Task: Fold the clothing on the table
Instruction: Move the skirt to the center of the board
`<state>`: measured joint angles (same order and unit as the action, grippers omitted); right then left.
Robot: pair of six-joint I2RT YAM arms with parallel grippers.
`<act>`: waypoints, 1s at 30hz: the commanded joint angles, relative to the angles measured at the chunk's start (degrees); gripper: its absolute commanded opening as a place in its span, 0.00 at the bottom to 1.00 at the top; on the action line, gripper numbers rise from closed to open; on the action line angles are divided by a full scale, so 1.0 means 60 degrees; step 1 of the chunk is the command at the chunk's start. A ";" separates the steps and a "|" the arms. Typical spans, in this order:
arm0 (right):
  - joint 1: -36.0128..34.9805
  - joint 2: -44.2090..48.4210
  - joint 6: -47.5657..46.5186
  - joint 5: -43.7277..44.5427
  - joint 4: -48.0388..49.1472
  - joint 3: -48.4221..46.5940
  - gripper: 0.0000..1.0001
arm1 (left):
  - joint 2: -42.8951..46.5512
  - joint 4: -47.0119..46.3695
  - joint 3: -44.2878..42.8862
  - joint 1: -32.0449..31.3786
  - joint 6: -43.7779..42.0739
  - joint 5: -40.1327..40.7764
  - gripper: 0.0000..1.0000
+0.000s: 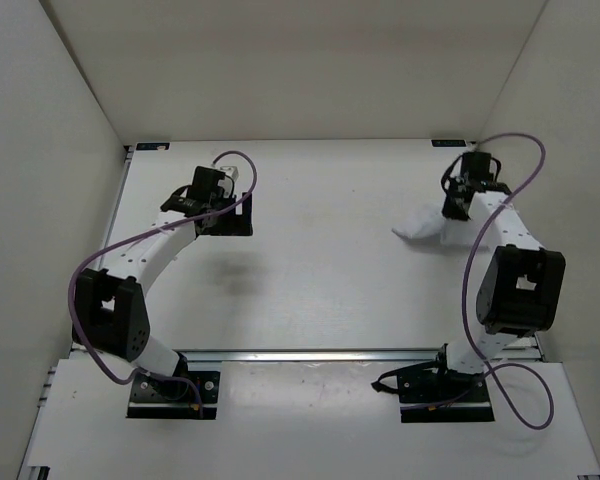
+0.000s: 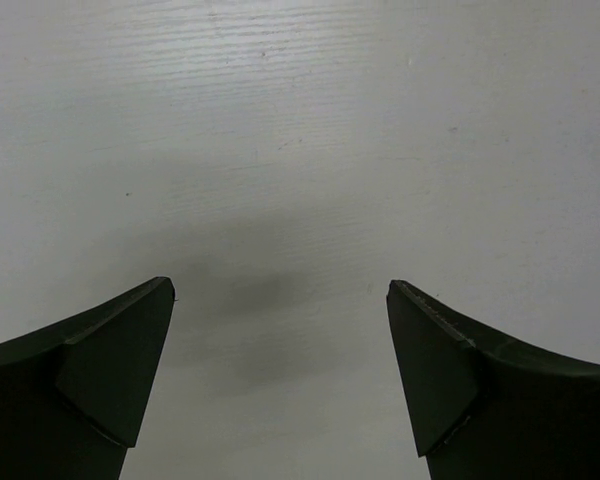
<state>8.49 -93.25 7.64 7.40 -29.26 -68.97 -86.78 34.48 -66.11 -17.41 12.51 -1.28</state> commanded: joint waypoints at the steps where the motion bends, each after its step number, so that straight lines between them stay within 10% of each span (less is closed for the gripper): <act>1: -0.1207 -0.0014 -0.0350 -0.2195 0.0043 -0.2982 0.00 | 0.0430 -0.0253 -0.0525 -0.0043 0.0141 -0.0634 0.99; 8: -0.3963 -0.0237 0.0158 -0.3529 -0.0752 -0.7636 0.00 | 0.1162 -0.0897 -0.0744 0.0015 0.0462 -0.1339 0.99; 15: -0.3072 0.1084 0.1187 -0.6152 0.1344 -0.2782 0.00 | 0.1778 -0.1073 -0.1053 -0.0013 0.0669 -0.1413 0.99; 17: -0.3027 0.0953 0.0999 -0.6551 0.1375 -0.1067 0.17 | 0.1895 -0.1103 -0.0907 -0.0013 0.0843 -0.1370 0.99; 19: -0.3187 0.0646 0.0765 -0.6347 0.1113 -0.0113 0.69 | 0.2041 -0.1059 -0.0775 0.0002 0.0917 -0.1486 0.98; 21: -0.3304 0.0499 0.0632 -0.6213 0.0761 0.0405 0.85 | 0.2217 -0.1045 -0.0512 -0.0174 0.0990 -0.1385 0.99; 30: -0.2412 0.2371 0.0502 -0.6610 0.0893 0.1636 0.99 | 0.2454 -0.1353 0.0836 -0.0992 0.1269 -0.2100 0.98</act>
<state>-8.45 -85.45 12.12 -30.17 -27.31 -58.50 -72.31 27.38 -62.13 -20.69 19.46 -10.74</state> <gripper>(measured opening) 0.991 0.986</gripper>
